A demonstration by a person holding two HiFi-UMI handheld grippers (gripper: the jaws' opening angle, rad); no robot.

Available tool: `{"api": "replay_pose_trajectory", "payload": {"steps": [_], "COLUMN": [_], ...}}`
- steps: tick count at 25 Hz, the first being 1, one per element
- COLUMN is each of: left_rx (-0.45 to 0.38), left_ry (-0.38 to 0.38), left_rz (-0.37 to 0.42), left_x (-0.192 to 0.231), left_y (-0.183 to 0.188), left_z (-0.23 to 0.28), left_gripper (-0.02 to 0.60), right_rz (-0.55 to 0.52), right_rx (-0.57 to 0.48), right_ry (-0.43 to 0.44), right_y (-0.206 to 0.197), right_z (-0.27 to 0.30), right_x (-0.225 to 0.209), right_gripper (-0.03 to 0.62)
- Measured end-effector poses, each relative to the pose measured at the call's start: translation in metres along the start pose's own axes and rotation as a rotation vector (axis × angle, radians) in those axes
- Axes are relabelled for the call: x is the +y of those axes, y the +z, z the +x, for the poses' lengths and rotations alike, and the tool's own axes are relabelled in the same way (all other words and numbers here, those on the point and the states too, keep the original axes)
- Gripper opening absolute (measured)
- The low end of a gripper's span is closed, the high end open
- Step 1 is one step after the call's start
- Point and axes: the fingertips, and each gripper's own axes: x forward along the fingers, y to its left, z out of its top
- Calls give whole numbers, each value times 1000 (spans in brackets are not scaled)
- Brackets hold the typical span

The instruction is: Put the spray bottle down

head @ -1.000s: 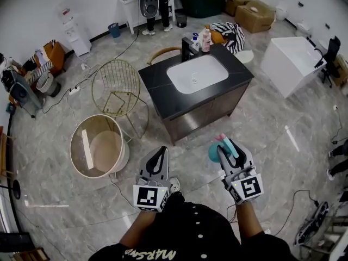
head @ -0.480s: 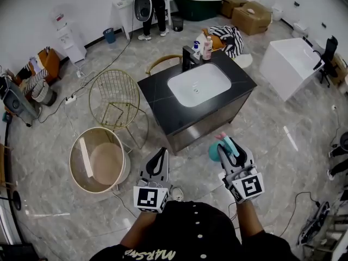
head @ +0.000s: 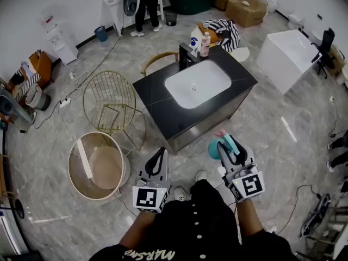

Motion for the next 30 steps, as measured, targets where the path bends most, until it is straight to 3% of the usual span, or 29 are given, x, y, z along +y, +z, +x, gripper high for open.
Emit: {"api": "replay_pose_trajectory", "payload": {"steps": [10,20,30], "left_rx": [11,1,2], "left_ry": [15,53,158], "left_rz": [0,15,3], "left_x": [33,64,93], "left_y": [-6,9,23], "left_z": [70,174,262], "left_gripper": [21,21,21], "right_rz": [15,12,19], "right_rx": [15,-5,-4], "right_ry": [-4,59,152], "right_y": [-18,-16,-9], "right_z": [71,165,247], "right_x": [-46,-112,-175], "right_gripper": [141,141,141]}}
